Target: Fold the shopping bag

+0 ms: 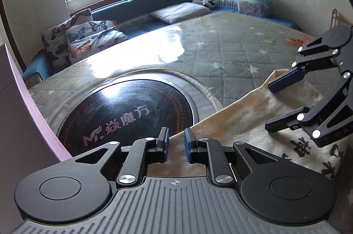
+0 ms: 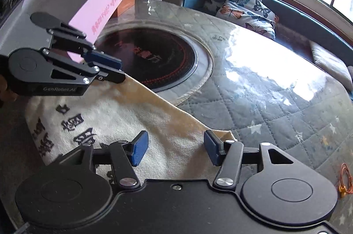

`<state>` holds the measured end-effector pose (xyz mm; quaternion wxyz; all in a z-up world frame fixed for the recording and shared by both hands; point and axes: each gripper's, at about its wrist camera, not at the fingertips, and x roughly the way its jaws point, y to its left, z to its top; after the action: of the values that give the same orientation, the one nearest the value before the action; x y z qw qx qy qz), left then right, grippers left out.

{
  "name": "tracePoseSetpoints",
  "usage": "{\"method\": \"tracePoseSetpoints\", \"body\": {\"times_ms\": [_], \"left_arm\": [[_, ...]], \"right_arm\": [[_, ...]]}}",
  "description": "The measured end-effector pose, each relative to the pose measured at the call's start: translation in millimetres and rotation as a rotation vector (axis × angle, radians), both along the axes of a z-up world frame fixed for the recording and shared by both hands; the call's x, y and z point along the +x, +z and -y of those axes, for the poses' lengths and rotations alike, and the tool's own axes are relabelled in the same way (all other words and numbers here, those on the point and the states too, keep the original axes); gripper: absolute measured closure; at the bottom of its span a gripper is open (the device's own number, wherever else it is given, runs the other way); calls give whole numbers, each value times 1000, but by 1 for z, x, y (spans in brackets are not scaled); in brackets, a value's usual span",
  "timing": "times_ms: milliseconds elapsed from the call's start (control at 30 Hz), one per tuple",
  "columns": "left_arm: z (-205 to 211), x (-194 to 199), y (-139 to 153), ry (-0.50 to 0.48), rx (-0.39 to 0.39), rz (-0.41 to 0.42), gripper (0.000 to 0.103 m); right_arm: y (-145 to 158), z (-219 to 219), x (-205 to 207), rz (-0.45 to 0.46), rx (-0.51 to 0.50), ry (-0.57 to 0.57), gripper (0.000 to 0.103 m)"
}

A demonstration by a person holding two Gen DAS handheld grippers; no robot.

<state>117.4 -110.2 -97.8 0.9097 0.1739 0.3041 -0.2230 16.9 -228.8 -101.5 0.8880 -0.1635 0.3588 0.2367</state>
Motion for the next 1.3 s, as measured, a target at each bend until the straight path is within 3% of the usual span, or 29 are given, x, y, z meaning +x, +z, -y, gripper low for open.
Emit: {"method": "tracePoseSetpoints", "body": {"times_ms": [433,667,900,1100,1167,1300], "left_arm": [[1,0,-4,-3,-12,-20,88],[-15,-47,10,-39,-2,19,82],[-42,-81,14,64,-1,31,70],[-53,-84,7,75,-44,-78,73],[-55,-83,5,72,-61,-109,83],[-54,-86,3,57,-68,-142,84]], "right_arm": [[0,-5,2,4,-52,-3,44],[-2,1,5,2,-73,-26,44],[-3,1,4,12,-89,-21,43],[-3,-1,-1,22,-93,-30,40],[-3,-3,-4,32,-94,-31,39],[-5,-2,-7,23,-95,-19,38]]}}
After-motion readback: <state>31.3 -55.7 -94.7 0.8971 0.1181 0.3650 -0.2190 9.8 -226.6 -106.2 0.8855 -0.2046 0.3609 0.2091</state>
